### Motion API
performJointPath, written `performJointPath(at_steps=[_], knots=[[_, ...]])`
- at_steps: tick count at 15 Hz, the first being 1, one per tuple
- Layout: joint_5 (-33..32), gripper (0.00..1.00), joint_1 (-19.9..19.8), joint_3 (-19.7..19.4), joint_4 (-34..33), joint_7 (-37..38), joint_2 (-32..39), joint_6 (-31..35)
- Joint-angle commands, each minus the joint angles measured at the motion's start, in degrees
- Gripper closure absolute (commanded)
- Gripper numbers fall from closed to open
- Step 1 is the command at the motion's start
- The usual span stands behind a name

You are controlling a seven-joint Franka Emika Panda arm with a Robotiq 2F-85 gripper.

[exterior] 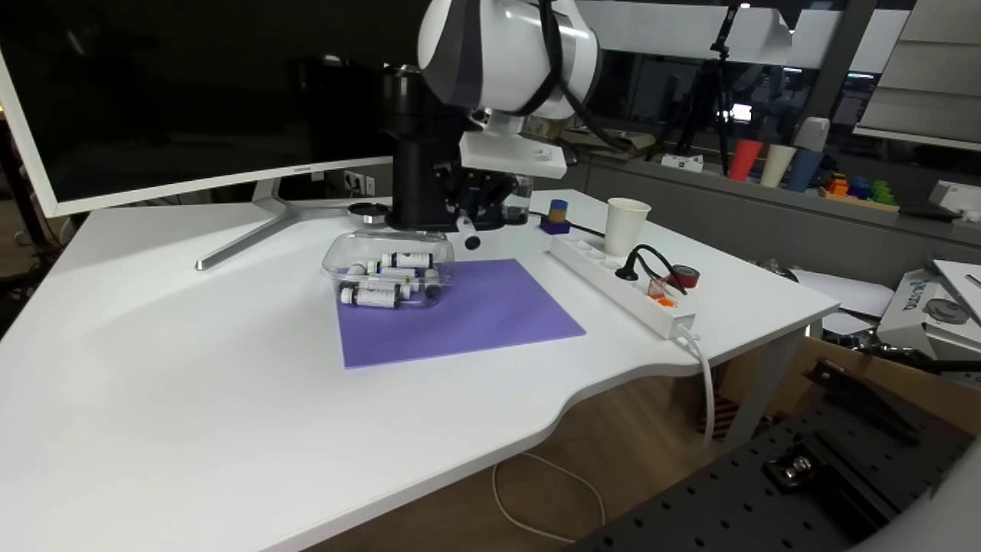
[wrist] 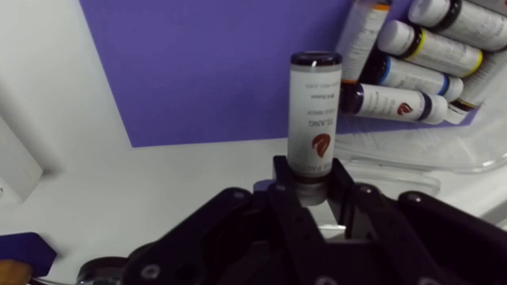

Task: Move the bottle from the mat to the container

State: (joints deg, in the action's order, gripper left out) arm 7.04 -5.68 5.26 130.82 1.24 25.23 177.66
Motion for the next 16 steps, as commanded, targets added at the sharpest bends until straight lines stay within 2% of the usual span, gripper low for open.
performJointPath(at_steps=[1, 3, 6, 13, 14, 15, 16], knots=[[2.9, 0.93, -0.5, 3.7, 0.2, 2.3, 0.2, 6.2], [3.1, 0.93, -0.6, 5.8, 0.2, 3.0, 1.5, 10.2], [1.5, 0.93, 0.6, 6.7, 0.4, 4.2, 3.7, 15.6], [0.8, 0.93, 5.4, 4.4, 1.8, 4.4, 6.7, 22.0], [1.2, 0.93, 6.8, 3.1, 0.7, 4.0, 5.8, 20.1], [1.4, 0.48, 7.6, 2.2, 0.4, 3.7, 6.5, 20.4], [1.4, 0.48, 8.4, 1.2, 0.3, 3.4, 6.6, 20.4]])
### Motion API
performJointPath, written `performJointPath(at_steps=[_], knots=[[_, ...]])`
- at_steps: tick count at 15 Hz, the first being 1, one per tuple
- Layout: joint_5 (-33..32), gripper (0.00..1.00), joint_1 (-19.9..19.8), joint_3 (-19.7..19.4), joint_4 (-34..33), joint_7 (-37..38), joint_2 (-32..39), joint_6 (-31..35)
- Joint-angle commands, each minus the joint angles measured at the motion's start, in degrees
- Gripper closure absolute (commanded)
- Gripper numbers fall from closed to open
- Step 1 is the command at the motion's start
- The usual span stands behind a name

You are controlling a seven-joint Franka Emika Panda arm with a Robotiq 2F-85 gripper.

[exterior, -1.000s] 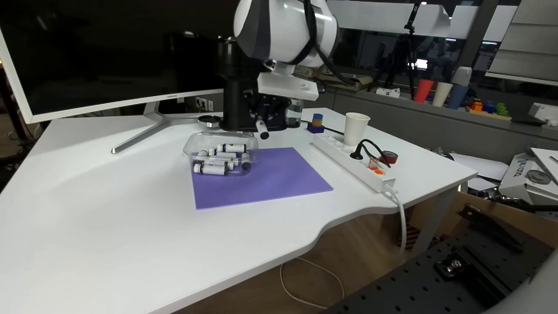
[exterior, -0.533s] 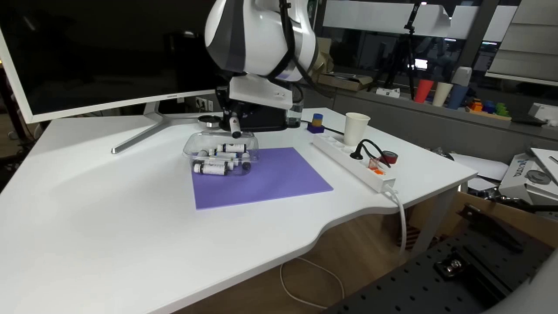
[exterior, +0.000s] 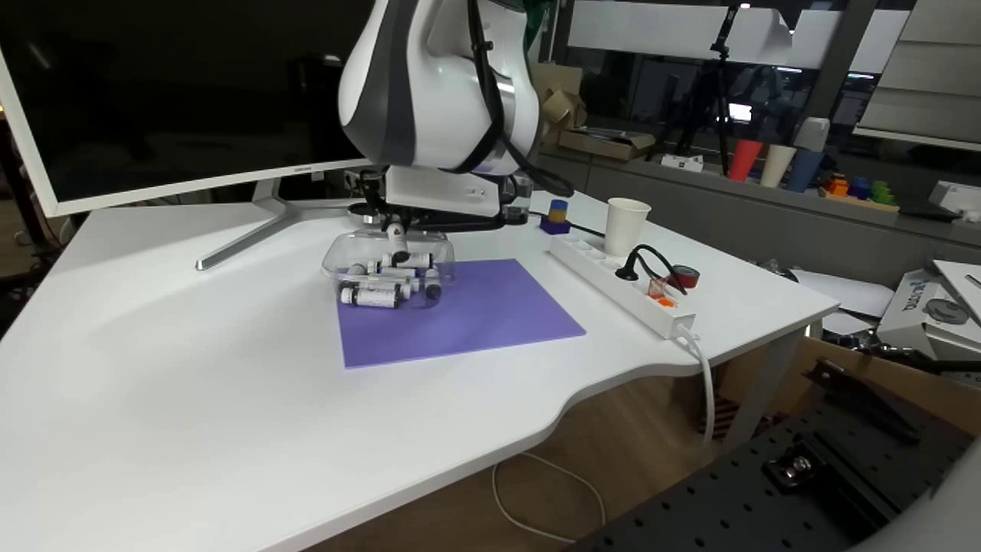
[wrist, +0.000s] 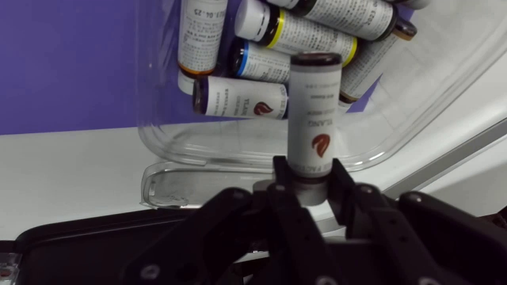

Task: Move the bottle from the mat to the container

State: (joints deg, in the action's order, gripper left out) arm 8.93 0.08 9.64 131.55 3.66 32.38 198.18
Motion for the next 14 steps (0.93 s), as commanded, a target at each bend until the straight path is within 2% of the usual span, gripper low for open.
performJointPath(at_steps=[1, 7, 9, 14], knots=[[-0.2, 0.43, 3.4, -4.0, -0.5, 1.0, -0.5, -0.2], [0.5, 0.02, 5.5, -8.4, 0.7, 0.5, -1.1, 0.0], [0.8, 0.00, 5.8, -10.1, 1.8, 0.4, -2.4, -1.8], [0.4, 0.00, 6.3, -15.4, 3.4, 0.1, -8.1, -12.7]])
